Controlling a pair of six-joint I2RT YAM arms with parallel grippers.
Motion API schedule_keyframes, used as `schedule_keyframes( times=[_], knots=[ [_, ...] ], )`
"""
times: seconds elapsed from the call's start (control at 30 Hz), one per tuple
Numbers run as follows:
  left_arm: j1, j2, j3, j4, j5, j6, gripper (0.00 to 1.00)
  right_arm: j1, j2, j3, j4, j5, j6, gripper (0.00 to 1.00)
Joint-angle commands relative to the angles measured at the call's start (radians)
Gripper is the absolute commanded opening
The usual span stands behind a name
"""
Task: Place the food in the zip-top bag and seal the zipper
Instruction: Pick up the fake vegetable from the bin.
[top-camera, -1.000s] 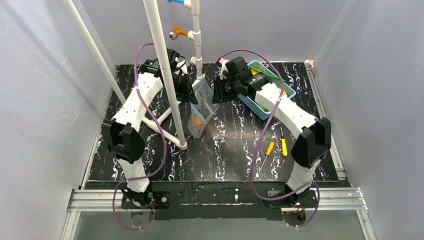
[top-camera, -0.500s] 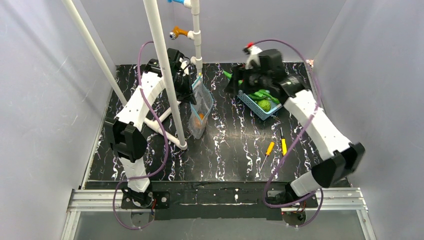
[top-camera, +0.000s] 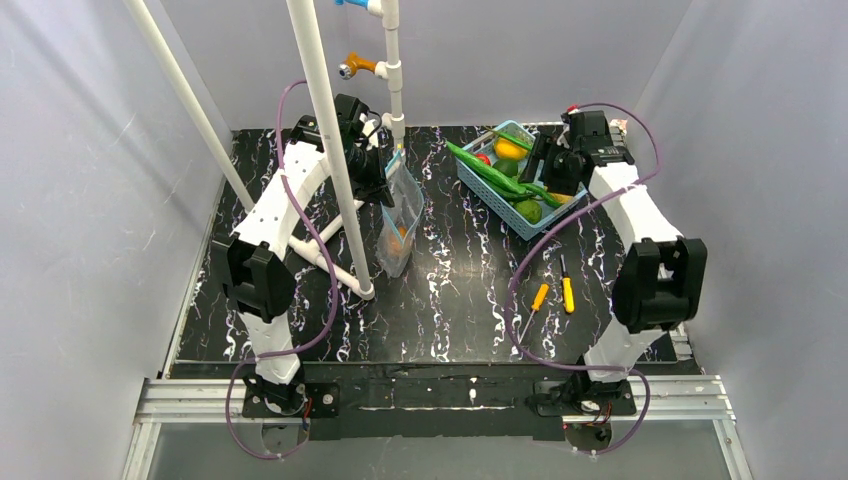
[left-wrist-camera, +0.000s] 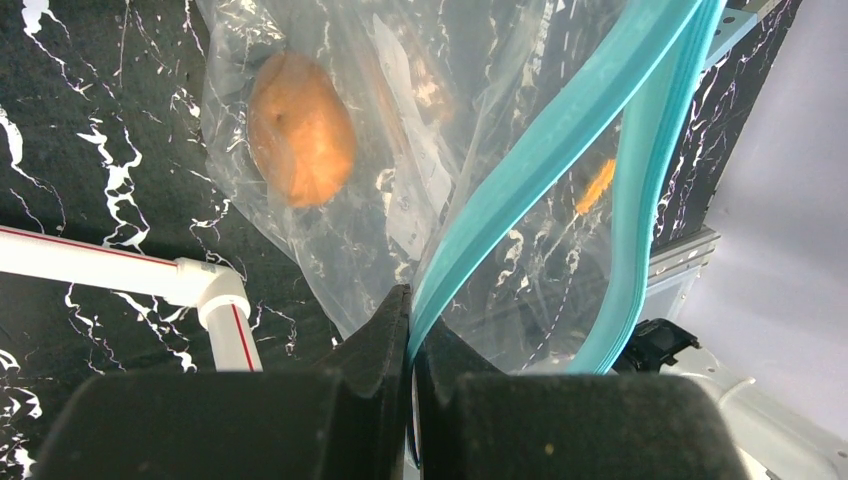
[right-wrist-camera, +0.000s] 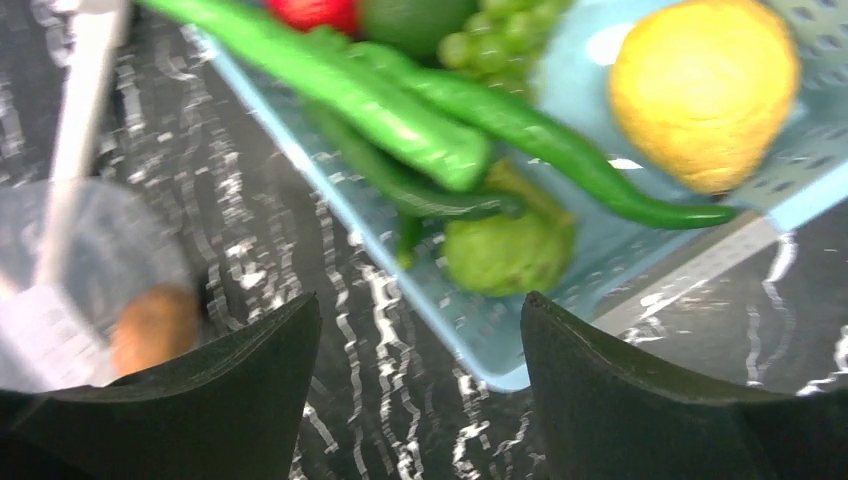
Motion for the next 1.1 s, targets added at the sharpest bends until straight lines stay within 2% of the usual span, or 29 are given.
schedule_keyframes(
  times=[0.0, 0.1, 0.27, 0.4, 0.63, 0.83, 0.93, 1.07],
  knots=[
    [-0.003, -0.007, 0.006, -0.025, 0.018, 0.007, 0.0, -0.022, 0.064, 0.125, -0.072, 0.141, -0.077, 0.79],
    [-0.003, -0.007, 0.0, -0.022, 0.018, 0.01, 0.0, -0.021, 0.126, 0.194, -0.148, 0.199, -0.112, 0.77],
    [-0.003, -0.003, 0.0, -0.018, 0.031, 0.011, 0.0, -0.021, 0.174, 0.213, -0.15, 0.041, -0.083, 0.73],
    [-0.004, -0.004, -0.006, -0.015, 0.035, 0.012, 0.0, -0.022, 0.17, 0.18, -0.085, 0.018, -0.033, 0.72],
    [-0.005, -0.005, -0.001, -0.017, 0.039, 0.014, 0.0, -0.03, 0.219, 0.192, -0.097, 0.0, 0.008, 0.65],
    [-0.006, -0.008, -0.011, -0.009, 0.045, 0.01, 0.0, -0.053, 0.256, 0.24, 0.021, 0.014, -0.044, 0.7],
    [-0.006, -0.011, -0.028, -0.001, 0.054, 0.007, 0.0, -0.089, 0.304, 0.313, 0.078, -0.038, 0.119, 0.72],
    [-0.006, -0.007, -0.013, -0.011, 0.041, 0.008, 0.0, -0.095, 0.338, 0.289, 0.213, 0.005, 0.404, 0.83]
  ],
)
